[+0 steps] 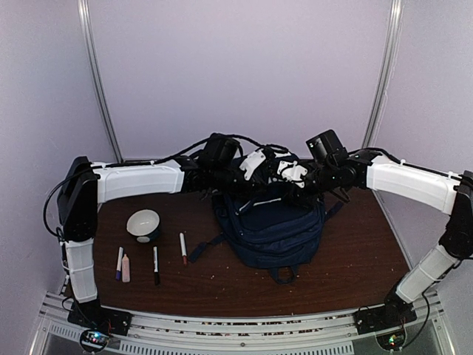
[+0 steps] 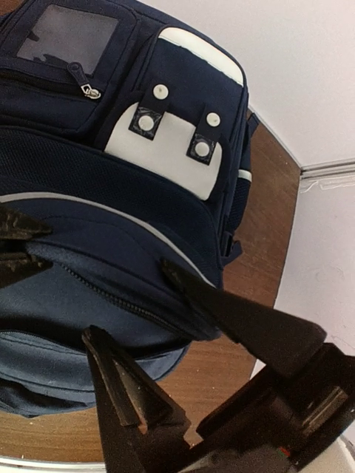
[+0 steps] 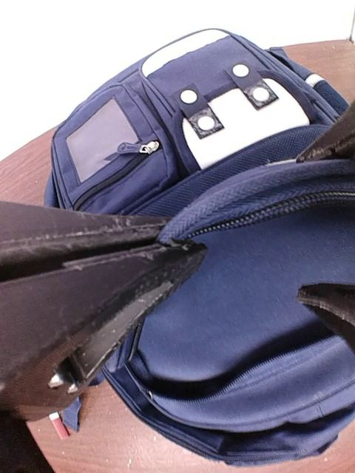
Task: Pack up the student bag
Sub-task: Place the pen in the upper front pocket of the bag, then pick up the student bag from the upper front pocket.
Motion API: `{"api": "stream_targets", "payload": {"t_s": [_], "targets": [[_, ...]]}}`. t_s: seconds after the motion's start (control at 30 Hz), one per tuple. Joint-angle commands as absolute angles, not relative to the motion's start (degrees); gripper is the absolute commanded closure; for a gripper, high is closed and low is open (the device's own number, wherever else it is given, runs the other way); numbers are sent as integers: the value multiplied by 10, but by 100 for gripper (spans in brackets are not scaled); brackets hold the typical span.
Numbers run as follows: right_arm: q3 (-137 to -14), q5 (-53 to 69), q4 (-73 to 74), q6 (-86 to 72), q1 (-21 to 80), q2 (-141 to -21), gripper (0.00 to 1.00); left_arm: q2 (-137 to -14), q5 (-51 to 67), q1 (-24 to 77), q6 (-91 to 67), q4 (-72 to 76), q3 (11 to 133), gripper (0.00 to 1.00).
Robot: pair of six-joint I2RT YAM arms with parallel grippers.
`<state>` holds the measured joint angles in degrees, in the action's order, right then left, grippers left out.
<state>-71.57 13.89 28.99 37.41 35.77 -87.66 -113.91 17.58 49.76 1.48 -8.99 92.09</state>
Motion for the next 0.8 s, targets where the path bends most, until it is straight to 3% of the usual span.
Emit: {"api": "stream_targets", "payload": {"t_s": [0.0,0.27,0.33,0.47,0.53,0.77], "targets": [[-743,119,246,378,361,-889,56,-1125,167,495,18,-52,929,100],[-726,123,222,360,361,-878,70,-1122,157,495,19,-49,925,100],[-725,121,218,356,362,-877,76,-1123,153,495,16,-49,927,93],[-718,108,196,340,361,-877,81,-1108,117,495,6,-64,921,66],[-708,100,180,335,361,-877,84,-1082,89,495,0,-67,898,58],[-700,108,180,329,361,-870,86,-963,-78,495,-99,-142,784,51]]}}
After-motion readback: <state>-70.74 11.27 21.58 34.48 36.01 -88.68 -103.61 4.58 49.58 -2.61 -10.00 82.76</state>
